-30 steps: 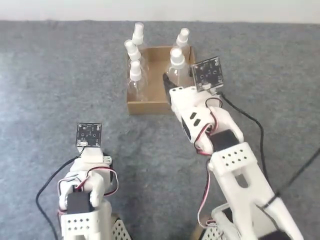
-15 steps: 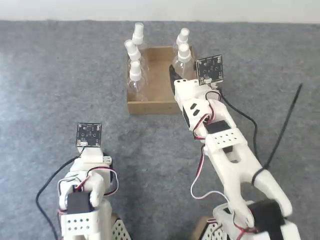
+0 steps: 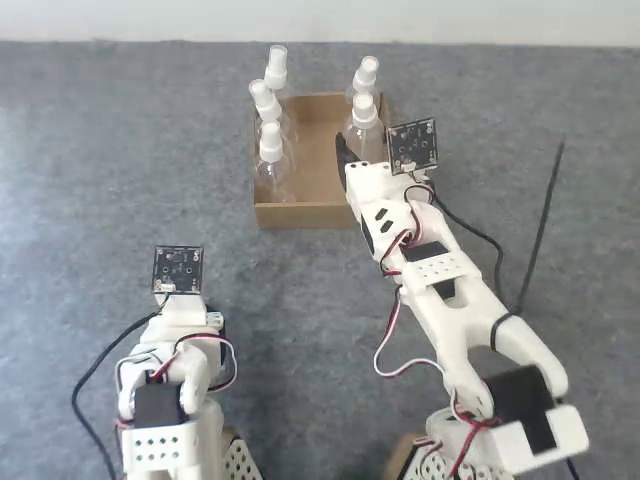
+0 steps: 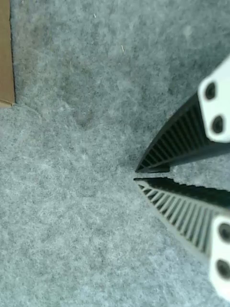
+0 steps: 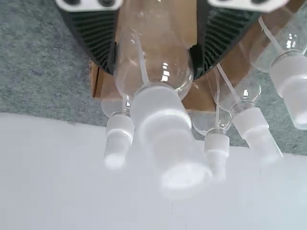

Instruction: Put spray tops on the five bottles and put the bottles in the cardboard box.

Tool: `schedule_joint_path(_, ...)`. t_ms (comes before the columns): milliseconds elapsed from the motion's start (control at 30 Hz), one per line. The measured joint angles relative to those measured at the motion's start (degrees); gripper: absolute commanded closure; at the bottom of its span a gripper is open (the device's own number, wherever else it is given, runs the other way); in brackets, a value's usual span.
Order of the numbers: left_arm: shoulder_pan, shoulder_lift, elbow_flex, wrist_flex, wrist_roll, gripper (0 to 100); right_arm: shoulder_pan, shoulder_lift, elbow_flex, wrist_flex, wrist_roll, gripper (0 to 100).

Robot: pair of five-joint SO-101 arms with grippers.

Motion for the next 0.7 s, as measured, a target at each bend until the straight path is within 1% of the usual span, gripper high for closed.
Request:
schedule_joint_path(367,0.0,0.0,0.0,0.0,0.0,99,0.0,6.2,0.0,-2.0,0.0,96.1)
schedule_joint_path(700,0.0,0.0,0.0,0.0,0.0,99,0.0,12.7,-0.1,-9.2,0.0,96.1)
